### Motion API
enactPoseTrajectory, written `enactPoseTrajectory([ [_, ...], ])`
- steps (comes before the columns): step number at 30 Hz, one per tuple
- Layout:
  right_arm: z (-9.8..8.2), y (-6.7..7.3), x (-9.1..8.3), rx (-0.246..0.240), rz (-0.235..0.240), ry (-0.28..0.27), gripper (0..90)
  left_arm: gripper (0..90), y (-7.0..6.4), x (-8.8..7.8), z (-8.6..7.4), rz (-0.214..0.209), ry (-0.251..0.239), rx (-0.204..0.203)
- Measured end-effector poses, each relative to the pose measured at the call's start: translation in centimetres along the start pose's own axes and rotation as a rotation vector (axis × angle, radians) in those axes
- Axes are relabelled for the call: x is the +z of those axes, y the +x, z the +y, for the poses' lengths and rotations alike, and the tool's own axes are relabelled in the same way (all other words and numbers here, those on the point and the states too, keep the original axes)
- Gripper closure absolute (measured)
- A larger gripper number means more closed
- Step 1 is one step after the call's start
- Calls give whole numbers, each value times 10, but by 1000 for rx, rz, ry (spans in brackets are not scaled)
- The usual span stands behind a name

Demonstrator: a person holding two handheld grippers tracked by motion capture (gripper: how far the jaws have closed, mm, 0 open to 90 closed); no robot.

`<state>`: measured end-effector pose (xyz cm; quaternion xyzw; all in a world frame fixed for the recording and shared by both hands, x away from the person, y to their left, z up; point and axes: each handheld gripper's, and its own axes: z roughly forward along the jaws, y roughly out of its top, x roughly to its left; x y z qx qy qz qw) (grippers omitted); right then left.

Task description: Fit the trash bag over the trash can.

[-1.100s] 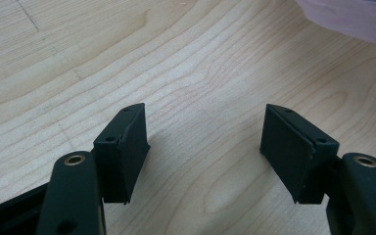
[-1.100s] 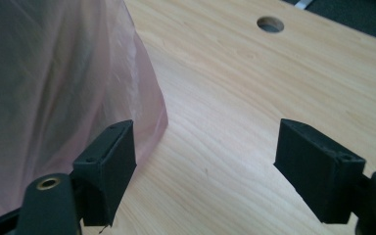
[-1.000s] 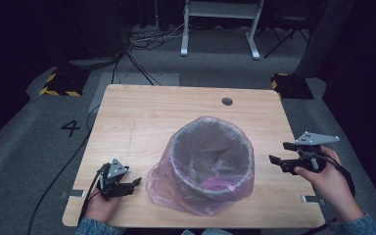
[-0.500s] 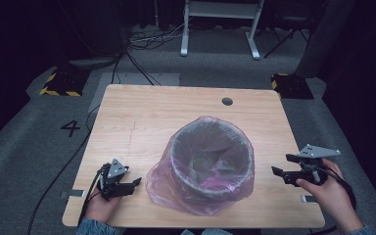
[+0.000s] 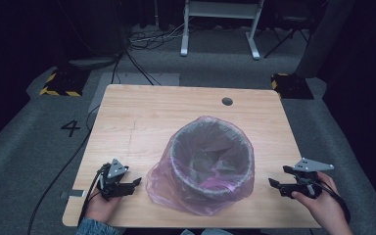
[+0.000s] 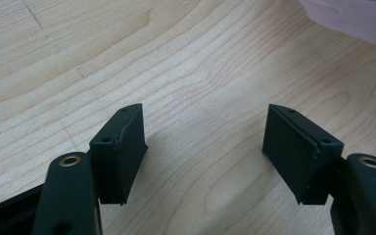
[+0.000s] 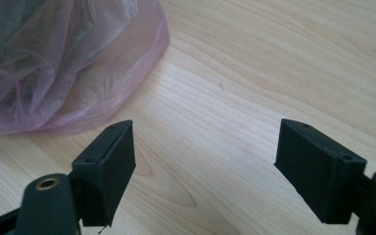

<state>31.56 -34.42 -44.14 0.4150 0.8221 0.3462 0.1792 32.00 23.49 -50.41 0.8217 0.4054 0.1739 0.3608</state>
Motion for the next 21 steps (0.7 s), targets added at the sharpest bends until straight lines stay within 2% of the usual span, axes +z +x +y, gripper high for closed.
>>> enactPoseTrajectory([
  [8,-17,2,9,22,-37,-28,228,321,0,0,0,0,0,0],
  [14,-24,2,18,57,-67,-53,228,321,0,0,0,0,0,0],
  [18,-26,2,25,61,-100,-61,230,321,0,0,0,0,0,-1],
  [21,-27,2,29,48,-109,-63,229,321,0,0,0,0,0,0],
])
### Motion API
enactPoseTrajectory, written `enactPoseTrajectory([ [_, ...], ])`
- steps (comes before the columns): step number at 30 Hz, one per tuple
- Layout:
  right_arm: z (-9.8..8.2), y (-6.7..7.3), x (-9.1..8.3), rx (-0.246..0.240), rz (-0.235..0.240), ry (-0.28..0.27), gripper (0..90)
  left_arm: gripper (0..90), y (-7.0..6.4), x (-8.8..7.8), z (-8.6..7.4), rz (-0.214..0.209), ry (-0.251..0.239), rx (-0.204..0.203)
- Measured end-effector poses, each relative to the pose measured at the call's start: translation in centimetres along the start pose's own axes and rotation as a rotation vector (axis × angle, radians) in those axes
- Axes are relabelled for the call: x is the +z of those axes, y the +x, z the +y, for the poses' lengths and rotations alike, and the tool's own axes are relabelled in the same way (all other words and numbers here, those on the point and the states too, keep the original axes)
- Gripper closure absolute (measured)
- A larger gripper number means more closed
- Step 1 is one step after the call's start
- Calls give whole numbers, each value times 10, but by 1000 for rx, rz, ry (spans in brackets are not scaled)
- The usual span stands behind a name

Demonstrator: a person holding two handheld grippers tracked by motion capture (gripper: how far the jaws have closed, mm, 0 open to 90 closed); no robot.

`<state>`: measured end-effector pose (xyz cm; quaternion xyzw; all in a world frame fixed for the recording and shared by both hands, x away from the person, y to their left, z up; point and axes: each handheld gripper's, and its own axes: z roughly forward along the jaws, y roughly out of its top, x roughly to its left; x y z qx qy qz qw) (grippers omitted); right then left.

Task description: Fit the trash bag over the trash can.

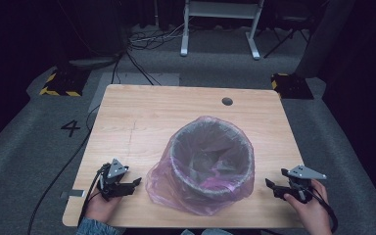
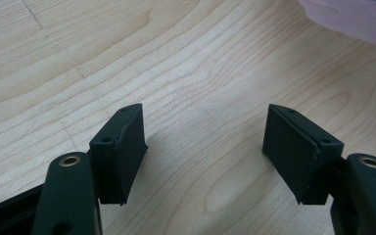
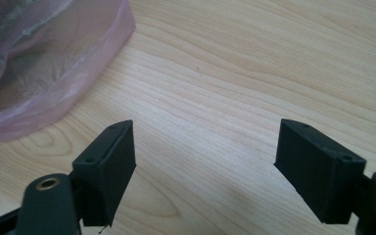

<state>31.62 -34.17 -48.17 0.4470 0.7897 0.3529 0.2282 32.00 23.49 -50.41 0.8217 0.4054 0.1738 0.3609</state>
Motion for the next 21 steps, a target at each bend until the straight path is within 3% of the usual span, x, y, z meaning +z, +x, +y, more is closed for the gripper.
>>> enactPoseTrajectory([
  [8,-4,2,15,-21,0,17,225,321,0,0,0,0,0,0],
  [11,-8,2,23,-15,-1,22,187,321,0,0,0,0,0,0],
  [16,-8,-2,26,36,16,39,143,321,0,0,0,0,0,0],
  [21,-8,-2,26,36,15,38,143,320,0,0,0,0,0,0],
])
